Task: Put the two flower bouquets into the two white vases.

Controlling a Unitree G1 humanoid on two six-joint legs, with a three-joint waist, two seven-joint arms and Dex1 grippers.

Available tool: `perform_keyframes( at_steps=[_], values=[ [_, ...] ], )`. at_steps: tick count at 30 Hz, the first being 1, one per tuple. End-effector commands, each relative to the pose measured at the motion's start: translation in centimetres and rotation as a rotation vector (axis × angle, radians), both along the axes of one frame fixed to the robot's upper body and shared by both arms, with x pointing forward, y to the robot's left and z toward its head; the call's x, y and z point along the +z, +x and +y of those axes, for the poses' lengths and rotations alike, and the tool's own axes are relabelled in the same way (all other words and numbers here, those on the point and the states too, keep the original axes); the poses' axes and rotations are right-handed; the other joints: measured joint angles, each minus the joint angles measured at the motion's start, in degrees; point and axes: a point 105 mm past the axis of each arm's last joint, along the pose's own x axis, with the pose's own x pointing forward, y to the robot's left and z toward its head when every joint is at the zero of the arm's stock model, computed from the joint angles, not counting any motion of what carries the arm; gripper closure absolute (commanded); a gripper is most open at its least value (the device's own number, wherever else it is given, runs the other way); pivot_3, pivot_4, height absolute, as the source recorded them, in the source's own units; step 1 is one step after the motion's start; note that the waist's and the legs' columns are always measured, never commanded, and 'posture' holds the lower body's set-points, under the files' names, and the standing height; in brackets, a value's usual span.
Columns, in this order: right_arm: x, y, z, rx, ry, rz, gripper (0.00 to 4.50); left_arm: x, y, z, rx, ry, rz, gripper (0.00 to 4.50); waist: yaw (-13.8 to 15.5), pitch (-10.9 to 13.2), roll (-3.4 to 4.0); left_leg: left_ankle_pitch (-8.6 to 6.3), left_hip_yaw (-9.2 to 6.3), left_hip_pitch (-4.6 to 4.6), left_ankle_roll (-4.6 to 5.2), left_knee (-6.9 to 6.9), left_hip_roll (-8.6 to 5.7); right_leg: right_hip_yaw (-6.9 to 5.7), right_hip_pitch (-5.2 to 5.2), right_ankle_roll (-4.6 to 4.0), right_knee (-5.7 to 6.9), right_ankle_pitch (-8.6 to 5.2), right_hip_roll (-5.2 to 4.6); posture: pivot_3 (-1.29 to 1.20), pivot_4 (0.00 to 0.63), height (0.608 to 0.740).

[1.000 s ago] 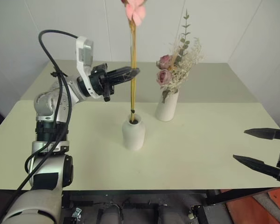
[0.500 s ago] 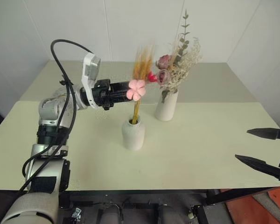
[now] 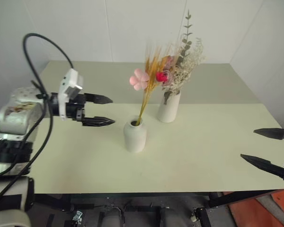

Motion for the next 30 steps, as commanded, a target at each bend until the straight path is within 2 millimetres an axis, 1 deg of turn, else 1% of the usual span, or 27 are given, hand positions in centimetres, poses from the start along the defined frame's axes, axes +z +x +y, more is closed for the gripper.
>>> perform_keyframes(
  at_steps=[1, 2, 5, 8, 10, 14, 18, 22, 24, 30],
  values=[
    [1.1, 0.1, -0.3, 0.003, -0.038, -0.044, 0.0, 1.5, -1.5, 1.8, 0.041, 0.07, -0.081, 0.03, 0.15, 0.0, 0.0, 0.0, 0.0, 0.01, 0.0, 0.0, 0.0, -0.01, 0.01, -0.01, 0.01, -0.01, 0.0, 0.0, 0.15, 0.74],
    [1.1, 0.2, -0.4, 0.001, -0.037, -0.045, 0.0, 1.3, -1.9, 2.5, 0.061, 0.097, -0.081, 0.03, 0.25, -0.01, 0.02, 0.0, 0.0, 0.02, 0.0, 0.0, 0.01, -0.02, 0.01, -0.05, 0.02, -0.03, 0.0, 0.0, 0.15, 0.74],
    [1.0, 0.3, -0.8, -0.006, -0.044, -0.042, 0.0, 1.1, -2.9, 3.5, 0.108, 0.12, -0.081, 0.03, 0.38, -0.02, 0.03, 0.0, 0.03, 0.05, 0.0, 0.0, 0.01, -0.01, 0.04, -0.23, 0.01, -0.14, -0.02, 0.0, 0.15, 0.74],
    [1.0, 0.5, -1.1, -0.008, -0.052, -0.038, 0.0, 1.0, -3.8, 3.8, 0.127, 0.113, -0.075, 0.03, 0.75, -0.01, 0.02, 0.0, 0.03, 0.02, 0.0, 0.0, 0.02, -0.05, 0.03, -0.3, 0.0, -0.19, -0.04, 0.0, 0.15, 0.74],
    [1.1, 0.7, -1.4, -0.013, -0.06, -0.042, 0.0, 0.7, -4.1, 3.8, 0.144, 0.109, -0.077, 0.03, 0.79, -0.02, 0.03, 0.0, 0.04, 0.02, -0.01, 0.01, 0.02, -0.05, 0.02, -0.32, 0.0, -0.2, -0.04, 0.0, 0.15, 0.74],
    [1.6, 1.1, -2.2, -0.029, -0.067, -0.049, 0.0, 0.0, -4.1, 3.6, 0.195, 0.119, -0.124, 0.03, 0.56, -0.02, 0.04, 0.0, 0.08, 0.06, -0.01, 0.0, 0.04, -0.02, 0.02, -0.32, 0.01, -0.21, -0.04, 0.0, 0.15, 0.74],
    [1.7, 1.1, -2.7, -0.033, -0.088, -0.041, 0.0, 0.5, -4.4, 3.3, 0.193, 0.058, -0.112, 0.03, 0.57, -0.02, 0.03, 0.0, 0.08, 0.04, -0.01, -0.01, 0.05, -0.03, 0.01, -0.32, 0.01, -0.21, -0.03, 0.0, 0.15, 0.74],
    [2.2, 1.2, -2.7, -0.038, -0.08, -0.063, 0.0, 0.5, -3.9, 3.9, 0.268, 0.082, -0.137, 0.03, 0.44, -0.02, 0.04, 0.0, 0.09, 0.06, -0.01, -0.01, 0.04, -0.02, 0.01, -0.3, 0.01, -0.19, -0.02, 0.0, 0.15, 0.74],
    [2.6, 0.9, -2.3, -0.024, -0.044, -0.073, 0.0, 0.7, -3.9, 4.1, 0.28, 0.067, -0.139, 0.03, 0.4, -0.02, 0.04, 0.0, 0.09, 0.07, -0.01, -0.01, 0.04, -0.01, 0.02, -0.3, 0.02, -0.19, -0.02, 0.0, 0.15, 0.74],
    [1.8, 0.7, -2.4, -0.03, -0.068, -0.038, 0.0, 2.3, -4.0, 4.1, 0.326, -0.013, -0.148, 0.03, 0.39, -0.02, 0.03, -0.01, 0.1, 0.06, -0.01, -0.02, 0.05, -0.01, 0.01, -0.2, 0.01, -0.14, -0.03, 0.0, 0.15, 0.74]
  ],
)
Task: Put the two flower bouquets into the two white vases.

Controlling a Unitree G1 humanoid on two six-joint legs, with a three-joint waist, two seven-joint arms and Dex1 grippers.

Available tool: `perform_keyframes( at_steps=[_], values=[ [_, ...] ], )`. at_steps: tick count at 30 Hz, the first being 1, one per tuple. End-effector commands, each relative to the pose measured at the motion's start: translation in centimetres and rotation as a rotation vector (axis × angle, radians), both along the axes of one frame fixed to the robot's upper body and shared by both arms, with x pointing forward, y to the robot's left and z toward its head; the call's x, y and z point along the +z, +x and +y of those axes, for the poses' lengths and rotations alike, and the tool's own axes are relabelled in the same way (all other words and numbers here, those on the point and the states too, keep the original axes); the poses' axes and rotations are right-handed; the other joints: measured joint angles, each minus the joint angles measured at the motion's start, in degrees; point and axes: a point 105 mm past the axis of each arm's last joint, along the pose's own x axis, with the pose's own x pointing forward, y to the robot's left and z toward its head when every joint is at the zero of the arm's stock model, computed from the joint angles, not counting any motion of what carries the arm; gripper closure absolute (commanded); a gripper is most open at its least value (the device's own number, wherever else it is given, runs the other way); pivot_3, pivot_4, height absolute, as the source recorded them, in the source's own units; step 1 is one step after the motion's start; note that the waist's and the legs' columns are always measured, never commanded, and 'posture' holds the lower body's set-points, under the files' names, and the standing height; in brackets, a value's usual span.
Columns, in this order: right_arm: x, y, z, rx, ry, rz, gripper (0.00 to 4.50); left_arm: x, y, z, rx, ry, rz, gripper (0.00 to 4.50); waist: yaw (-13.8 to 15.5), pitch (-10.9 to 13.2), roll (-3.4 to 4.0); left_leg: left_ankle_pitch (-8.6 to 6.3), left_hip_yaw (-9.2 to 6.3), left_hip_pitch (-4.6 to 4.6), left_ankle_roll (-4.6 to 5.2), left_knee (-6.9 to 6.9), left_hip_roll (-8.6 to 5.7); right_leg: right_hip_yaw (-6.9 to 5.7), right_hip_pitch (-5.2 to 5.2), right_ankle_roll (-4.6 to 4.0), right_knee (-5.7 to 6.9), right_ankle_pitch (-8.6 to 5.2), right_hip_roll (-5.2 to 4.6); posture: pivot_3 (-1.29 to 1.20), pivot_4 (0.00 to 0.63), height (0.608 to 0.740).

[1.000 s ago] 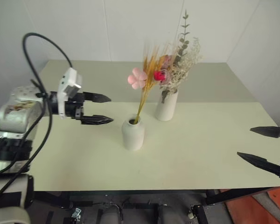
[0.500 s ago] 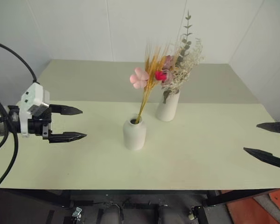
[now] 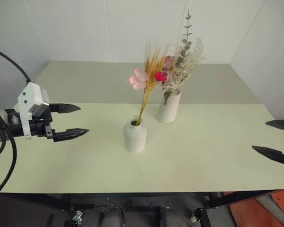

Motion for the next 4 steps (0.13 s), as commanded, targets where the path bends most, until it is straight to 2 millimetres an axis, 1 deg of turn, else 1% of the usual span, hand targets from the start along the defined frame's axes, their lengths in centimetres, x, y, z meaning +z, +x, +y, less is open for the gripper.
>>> perform_keyframes(
  at_steps=[1, 4],
  values=[
    [0.88, -0.26, -0.04, 0.0, -0.014, -0.033, 0.0, 2.26, -0.52, -0.16, 0.013, -0.029, -0.071, 0.03, 0.01, 0.0, 0.0, 0.0, 0.0, 0.0, 0.0, 0.0, 0.0, 0.0, 0.01, -0.01, 0.0, 0.0, 0.0, 0.0, 0.15, 0.74],
    [0.95, 0.05, -0.19, -0.002, -0.011, -0.034, 0.0, 2.25, -0.48, 0.27, 0.041, -0.032, -0.066, 0.03, 0.01, 0.0, 0.0, 0.0, 0.0, 0.03, 0.0, 0.01, 0.0, 0.0, 0.02, -0.04, 0.01, -0.02, 0.0, 0.0, 0.15, 0.74]
  ],
)
